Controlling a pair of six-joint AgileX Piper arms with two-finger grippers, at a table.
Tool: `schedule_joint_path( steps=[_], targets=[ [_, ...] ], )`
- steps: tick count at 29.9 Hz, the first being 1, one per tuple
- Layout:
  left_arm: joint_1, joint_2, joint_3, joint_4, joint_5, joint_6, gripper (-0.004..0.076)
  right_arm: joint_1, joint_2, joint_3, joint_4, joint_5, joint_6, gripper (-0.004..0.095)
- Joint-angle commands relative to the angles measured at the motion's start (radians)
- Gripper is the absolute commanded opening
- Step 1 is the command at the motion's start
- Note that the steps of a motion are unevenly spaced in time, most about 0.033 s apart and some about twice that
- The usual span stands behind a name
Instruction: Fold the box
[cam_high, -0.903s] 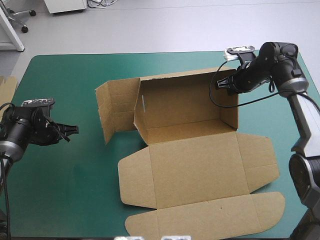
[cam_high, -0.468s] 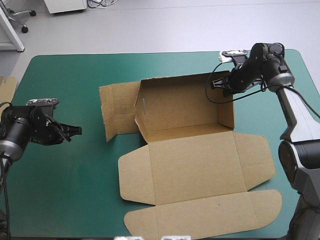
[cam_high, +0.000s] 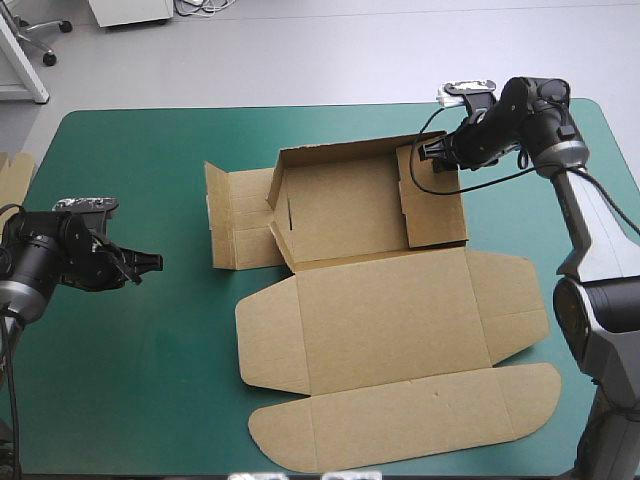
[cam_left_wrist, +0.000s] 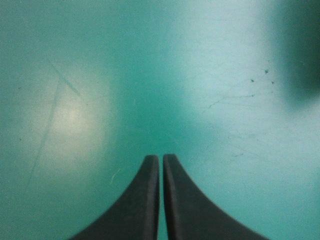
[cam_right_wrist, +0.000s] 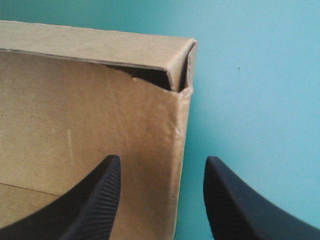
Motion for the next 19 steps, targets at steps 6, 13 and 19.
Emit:
schedule_joint_path(
  steps=[6, 13, 19],
  targets=[
    [-0.002, -0.026, -0.033, 0.035, -0.017, -0.006, 0.0016, -0.003, -0.123, -0.069, 0.003, 0.053, 0.003, 0.0499],
    [-0.002, -0.026, -0.033, 0.035, -0.021, -0.004, 0.0016, -0.003, -0.255, -0.035, -0.004, 0.070, 0.025, 0.0499],
    [-0.002, -0.026, -0.033, 0.030, -0.021, -0.004, 0.0016, 0.004, -0.397, 0.141, -0.002, 0.038, 0.015, 0.0498]
  ],
)
